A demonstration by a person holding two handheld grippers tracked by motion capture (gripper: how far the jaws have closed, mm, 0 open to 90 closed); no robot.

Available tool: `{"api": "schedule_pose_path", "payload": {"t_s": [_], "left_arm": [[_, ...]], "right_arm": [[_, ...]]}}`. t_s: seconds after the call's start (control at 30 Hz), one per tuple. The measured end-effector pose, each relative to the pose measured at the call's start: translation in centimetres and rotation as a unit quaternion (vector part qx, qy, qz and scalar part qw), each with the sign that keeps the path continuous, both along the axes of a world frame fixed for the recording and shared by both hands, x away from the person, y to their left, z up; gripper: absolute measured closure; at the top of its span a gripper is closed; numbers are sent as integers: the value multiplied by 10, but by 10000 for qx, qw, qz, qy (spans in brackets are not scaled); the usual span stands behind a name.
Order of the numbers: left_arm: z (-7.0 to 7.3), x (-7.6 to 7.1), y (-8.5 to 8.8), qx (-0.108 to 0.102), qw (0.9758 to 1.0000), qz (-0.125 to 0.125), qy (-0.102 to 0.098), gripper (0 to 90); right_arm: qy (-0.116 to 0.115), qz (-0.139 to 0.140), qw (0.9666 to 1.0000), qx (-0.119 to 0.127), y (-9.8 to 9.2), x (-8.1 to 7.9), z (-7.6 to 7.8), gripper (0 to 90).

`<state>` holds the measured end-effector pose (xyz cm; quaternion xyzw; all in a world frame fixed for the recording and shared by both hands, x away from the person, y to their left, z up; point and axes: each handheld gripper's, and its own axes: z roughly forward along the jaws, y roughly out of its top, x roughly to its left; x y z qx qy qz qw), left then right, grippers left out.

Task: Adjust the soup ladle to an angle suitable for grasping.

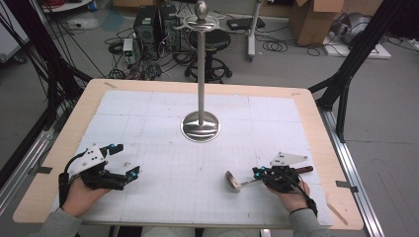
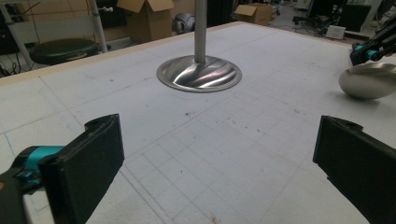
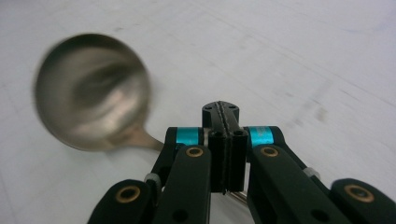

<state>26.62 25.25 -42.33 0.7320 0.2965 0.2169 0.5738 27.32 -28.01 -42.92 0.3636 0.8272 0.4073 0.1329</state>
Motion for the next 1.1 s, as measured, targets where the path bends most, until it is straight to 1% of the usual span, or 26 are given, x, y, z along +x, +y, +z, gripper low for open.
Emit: {"api": "schedule_pose_path", "payload": {"t_s": [0.03,0.07,0.1,0.13,0.23,0.27,0.3,0.37,0.5,0.63,0.7,0.73,0.77,0.93,0.97,1.0,1.07,1.1], "left_arm": [[0,0,0,0,10000,-4,-10,25],[0,0,0,-11,10000,-12,-21,25],[0,0,0,-20,10000,6,-14,25],[0,0,0,-20,10000,6,-14,25],[0,0,0,-18,10000,7,-9,25],[0,0,0,-8,10000,-6,-16,25],[0,1,0,2,10000,-14,-18,25],[0,1,0,-5,10000,-13,-9,25],[0,1,-1,-14,10000,2,-15,25],[0,1,-1,-6,10000,-6,-11,25],[0,1,-1,0,10000,-11,-11,25],[0,2,-1,9,10000,-10,-4,25],[-1,2,-1,32,10000,-13,3,25],[-1,2,-1,32,10000,-15,12,25],[-1,2,-1,34,10000,-12,22,25],[-1,2,-2,32,10000,-7,21,25],[-1,2,-2,41,10000,-13,15,25],[-1,2,-2,53,10000,-16,16,25]], "right_arm": [[23,-233,9997,-8,-12,-2,0,900],[23,-233,9997,-8,-12,-2,0,900],[16,-463,9989,66,-25,-3,0,900],[0,-592,9982,89,-31,-5,1,900],[2,-819,9966,18,-47,-8,1,900],[2,-819,9966,18,-47,-8,1,900],[55,-923,9957,-5,-56,-10,0,900],[108,-1029,9946,34,-64,-13,-1,900],[142,-1078,9940,95,-72,-19,-1,900],[247,-1066,9940,-29,-73,-22,-3,900],[304,-1085,9936,-111,-74,-21,-5,900],[304,-1085,9936,-111,-74,-21,-5,900],[402,-1081,9932,-156,-73,-18,-8,900],[394,-1070,9932,-213,-73,-15,-10,900],[419,-1079,9930,-244,-72,-12,-12,900],[429,-1089,9929,-190,-73,-10,-13,900],[438,-1107,9927,-178,-73,-9,-13,900],[424,-1116,9927,-152,-72,-6,-14,900]]}}
